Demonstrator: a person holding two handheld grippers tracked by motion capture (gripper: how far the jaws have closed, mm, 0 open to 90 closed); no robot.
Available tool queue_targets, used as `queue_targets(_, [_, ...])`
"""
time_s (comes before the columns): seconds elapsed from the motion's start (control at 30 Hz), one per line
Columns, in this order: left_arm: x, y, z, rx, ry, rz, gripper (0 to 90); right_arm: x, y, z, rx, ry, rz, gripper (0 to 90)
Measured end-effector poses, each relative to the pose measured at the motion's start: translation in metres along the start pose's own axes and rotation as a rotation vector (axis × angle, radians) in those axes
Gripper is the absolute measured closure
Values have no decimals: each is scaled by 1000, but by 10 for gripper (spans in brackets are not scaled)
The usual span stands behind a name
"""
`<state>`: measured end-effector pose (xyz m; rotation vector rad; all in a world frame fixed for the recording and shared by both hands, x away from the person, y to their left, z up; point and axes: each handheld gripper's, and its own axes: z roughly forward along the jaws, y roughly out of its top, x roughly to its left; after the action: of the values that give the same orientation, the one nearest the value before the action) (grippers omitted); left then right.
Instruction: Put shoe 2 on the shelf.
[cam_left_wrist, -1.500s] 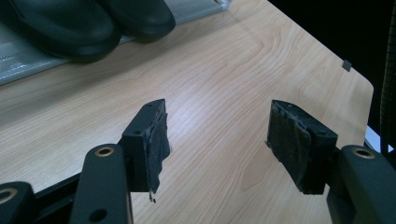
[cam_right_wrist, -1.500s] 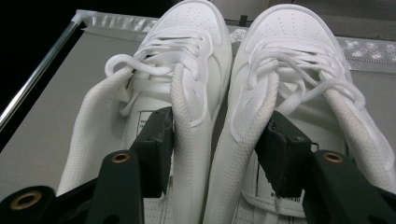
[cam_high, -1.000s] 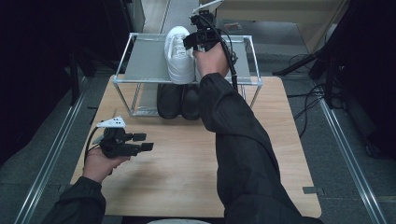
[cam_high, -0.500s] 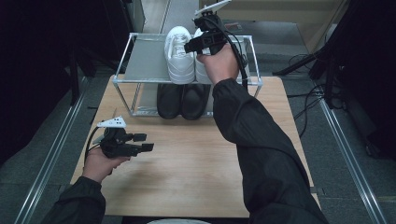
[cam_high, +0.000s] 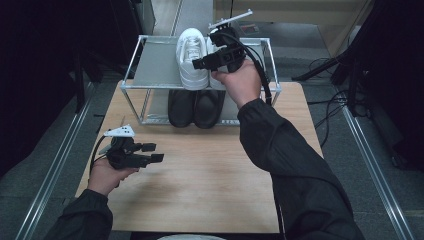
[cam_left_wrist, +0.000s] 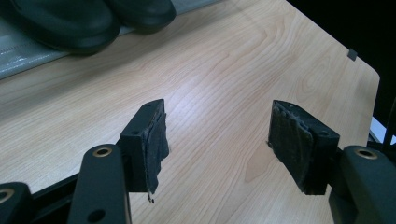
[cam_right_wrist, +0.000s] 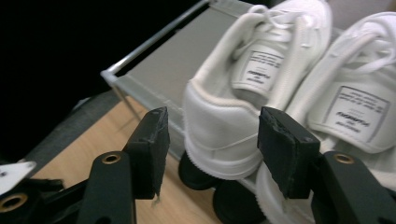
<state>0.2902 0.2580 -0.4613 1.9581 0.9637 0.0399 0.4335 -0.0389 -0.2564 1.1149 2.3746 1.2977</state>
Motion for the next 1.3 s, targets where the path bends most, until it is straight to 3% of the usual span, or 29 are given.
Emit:
queue_targets(0.4, [-1,0,0,3,6,8,369,-2,-31,-12,-14,72,-59,416])
queue_targets(0.7, [0,0,0,-2,11,6,367,2,-67,-11,-10,113,-115,415])
queue_targets(0.9, [-1,-1,0,-5,17,8,364,1,-89,-10,-1,141,-125,416])
queue_targets(1.3, [0,-1,0,-2,19,15,362,-11,-133,-1,6,174,-95,414])
